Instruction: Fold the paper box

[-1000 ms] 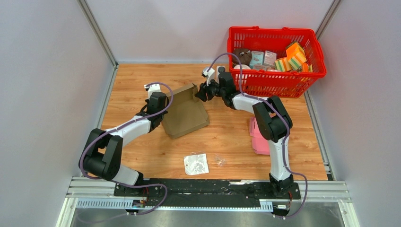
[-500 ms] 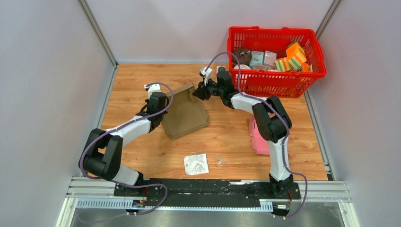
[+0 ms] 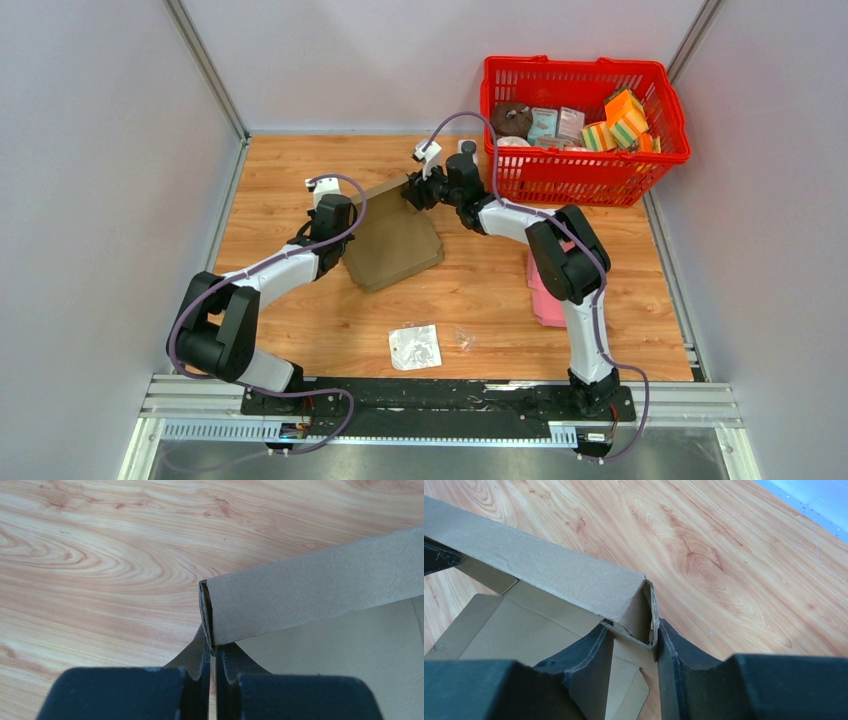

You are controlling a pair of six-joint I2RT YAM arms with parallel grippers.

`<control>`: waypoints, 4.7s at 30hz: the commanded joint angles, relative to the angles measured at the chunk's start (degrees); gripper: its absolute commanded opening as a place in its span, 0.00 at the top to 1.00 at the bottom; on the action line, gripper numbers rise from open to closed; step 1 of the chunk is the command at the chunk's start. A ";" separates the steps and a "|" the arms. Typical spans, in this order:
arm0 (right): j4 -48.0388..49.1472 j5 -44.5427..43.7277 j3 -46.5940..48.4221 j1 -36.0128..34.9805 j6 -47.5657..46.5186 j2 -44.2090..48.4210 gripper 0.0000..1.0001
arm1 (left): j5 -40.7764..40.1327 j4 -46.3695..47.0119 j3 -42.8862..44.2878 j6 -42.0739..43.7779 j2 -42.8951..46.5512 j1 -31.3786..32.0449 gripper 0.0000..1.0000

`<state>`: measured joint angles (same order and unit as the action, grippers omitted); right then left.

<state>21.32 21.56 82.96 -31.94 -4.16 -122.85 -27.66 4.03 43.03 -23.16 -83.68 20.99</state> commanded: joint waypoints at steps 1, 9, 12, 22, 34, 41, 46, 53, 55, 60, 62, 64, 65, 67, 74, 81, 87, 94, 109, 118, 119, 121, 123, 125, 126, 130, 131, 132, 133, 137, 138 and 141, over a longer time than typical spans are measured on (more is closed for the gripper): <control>2.42 2.77 1.42 0.13 -0.67 -0.38 0.55 | 1.47 -2.89 1.01 0.74 0.36 0.28 1.00; -0.13 9.37 -6.49 2.67 0.04 6.30 0.42 | 1.56 -2.80 0.83 0.74 0.18 0.28 1.00; -2.85 11.74 -6.58 3.82 -1.63 6.83 0.41 | 1.73 -2.80 0.83 0.57 0.10 0.28 1.00; -7.17 15.09 1.15 5.14 -4.36 1.30 0.52 | 1.47 -3.33 1.18 1.27 0.27 0.28 1.00; -6.03 13.34 3.97 2.33 -3.84 -1.43 0.58 | 1.29 -3.51 1.80 1.54 -0.08 0.28 1.00; -2.17 3.41 2.48 -0.48 -4.10 -0.82 0.82 | 1.47 -3.51 1.62 1.27 -0.08 0.28 1.00; -0.58 -9.20 2.56 -2.77 -1.03 -1.34 0.98 | 1.64 -3.42 1.36 0.66 -0.08 0.28 1.00; -4.17 -46.39 6.42 -10.76 3.81 -3.36 1.00 | 1.99 -3.68 1.45 -3.12 0.01 0.28 1.00; -5.93 -55.70 7.56 -11.21 7.38 -4.15 1.00 | 2.08 -5.16 1.71 -4.35 0.01 0.28 1.00; -8.23 -63.38 9.33 -11.91 8.47 -4.77 1.00 | 2.08 -8.59 3.46 -7.24 0.09 0.28 1.00; -7.35 -63.93 9.24 -12.61 6.20 -5.03 1.00 | 2.26 -10.44 4.08 -8.21 0.10 0.28 1.00; -5.33 -62.01 8.45 -12.97 4.87 -4.95 1.00 | 2.70 -10.54 4.44 -9.10 0.09 0.28 1.00; -5.33 -59.99 8.27 -12.79 4.43 -4.86 1.00 | 3.05 -10.54 4.35 -9.19 0.01 0.28 1.00; -5.24 -55.95 7.05 -12.79 4.34 -3.90 0.88 | 2.96 -10.71 4.52 -9.27 -0.17 0.28 1.00; -24.70 -46.99 -0.43 -8.24 17.33 10.95 0.09 | 0.24 -13.17 5.67 -9.71 -1.40 0.28 1.00; -42.24 -28.97 -5.08 -4.89 19.63 20.35 0.04 | 2.43 -13.08 2.25 -11.82 4.91 0.10 0.39; -44.79 -18.06 -7.89 -4.35 25.25 19.31 0.08 | 11.30 -26.61 -1.62 -17.80 23.97 -2.45 0.28; -52.69 -20.67 -10.52 -1.47 32.99 26.76 0.13 | 30.23 -25.10 -1.64 -7.80 27.53 8.56 0.41; -50.59 -24.90 -34.18 7.77 33.78 57.72 0.11 | 0.17 -41.04 30.62 23.06 -19.93 36.48 0.34; -49.71 -27.09 -37.16 7.95 32.29 64.40 0.10 | -6.79 -41.74 34.14 26.84 -29.34 37.63 0.46; -49.71 -27.19 -37.34 7.95 32.20 64.83 0.10 | -7.05 -41.48 34.14 27.63 -30.39 37.63 0.48; -49.62 -27.19 -37.34 7.86 31.94 65.28 0.10 | -8.10 -41.39 34.49 27.73 -31.63 37.54 0.54; -49.71 -27.19 -37.25 7.95 31.85 65.37 0.10 | -8.72 -41.12 34.84 28.08 -33.12 37.54 0.58; -49.62 -27.19 -37.34 7.95 31.76 65.28 0.10 | -10.30 -40.95 34.85 28.43 -34.35 37.37 0.61; -49.62 -27.10 -37.34 7.86 31.76 65.37 0.10 | -11.09 -40.60 34.93 28.52 -34.71 37.19 0.63; -49.36 -26.66 -37.61 7.86 31.67 65.19 0.10 | -13.30 -39.89 34.85 28.26 -34.80 35.44 0.85; -49.45 -26.57 -37.61 7.86 31.41 65.10 0.11 | -12.34 -39.72 34.67 27.99 -33.32 34.82 0.90; -49.45 -26.40 -37.61 7.86 30.89 65.02 0.11 | -11.37 -39.98 34.32 27.30 -32.09 32.99 0.94; -49.36 -24.57 -37.61 7.60 29.75 65.01 0.10 | -6.84 -40.59 33.97 26.33 -30.33 32.01 0.99; -46.65 -22.45 -37.96 3.48 23.69 64.58 0.08 | 11.26 -44.20 30.73 14.68 -13.16 23.32 1.00; -45.85 -22.44 -37.96 2.51 22.37 63.97 0.07 | 16.53 -42.89 29.41 11.41 -9.78 21.04 1.00; -40.85 -20.24 -36.73 -1.97 22.44 58.97 0.07 | 34.40 -38.42 25.71 -3.08 0.51 11.55 1.00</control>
<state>-27.88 -2.09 45.15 -29.65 21.93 -59.59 -16.51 -37.74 71.31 -7.22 -98.13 41.19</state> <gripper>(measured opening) 0.930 0.007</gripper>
